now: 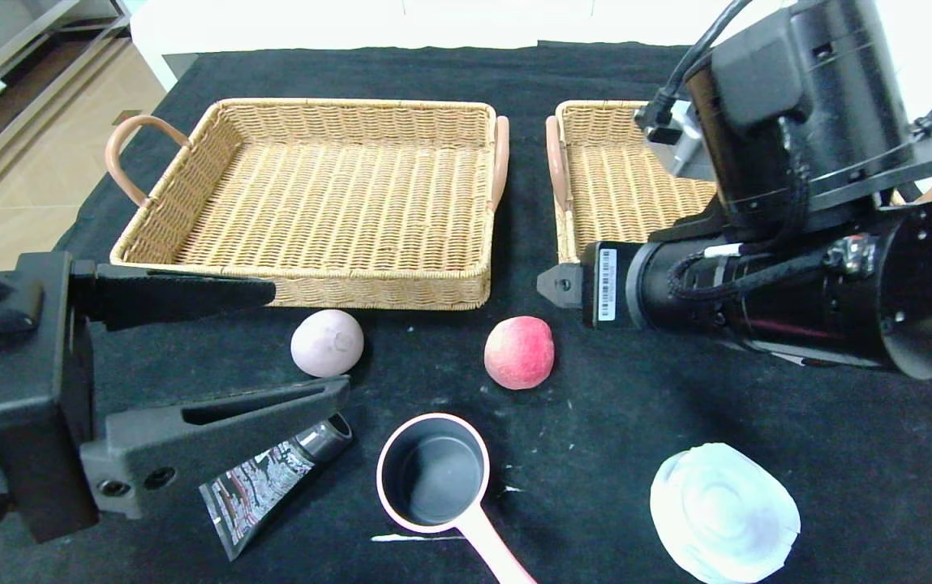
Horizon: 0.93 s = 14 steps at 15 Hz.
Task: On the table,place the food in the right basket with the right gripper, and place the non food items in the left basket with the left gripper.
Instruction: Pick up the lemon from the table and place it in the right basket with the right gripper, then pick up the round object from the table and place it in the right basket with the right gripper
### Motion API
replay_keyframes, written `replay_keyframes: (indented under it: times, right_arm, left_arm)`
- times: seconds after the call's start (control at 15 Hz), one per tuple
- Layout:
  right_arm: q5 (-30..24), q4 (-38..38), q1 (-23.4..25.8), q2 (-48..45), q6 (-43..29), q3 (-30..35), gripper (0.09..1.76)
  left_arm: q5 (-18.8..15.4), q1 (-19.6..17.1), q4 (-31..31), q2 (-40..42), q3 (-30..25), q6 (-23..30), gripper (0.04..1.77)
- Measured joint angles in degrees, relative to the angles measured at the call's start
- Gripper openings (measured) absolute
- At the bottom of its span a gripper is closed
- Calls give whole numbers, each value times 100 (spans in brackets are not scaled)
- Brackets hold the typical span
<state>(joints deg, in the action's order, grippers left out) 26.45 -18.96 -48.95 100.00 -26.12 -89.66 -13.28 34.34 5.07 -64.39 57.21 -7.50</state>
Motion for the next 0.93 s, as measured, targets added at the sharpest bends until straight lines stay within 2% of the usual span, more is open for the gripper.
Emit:
replay_keyframes:
  times: [0.4,0.67,0.93]
  right_arm:
    - [22,397,-301,444,-118,39,170]
    - [511,658,-496,789,-105,46,170]
    - [566,780,-596,1003,-72,69,170]
  left_arm:
    - [0,0,0,80,10,-2,172]
    - [0,2,0,122,15,-2,172]
    - [0,0,0,152,12,-5,172]
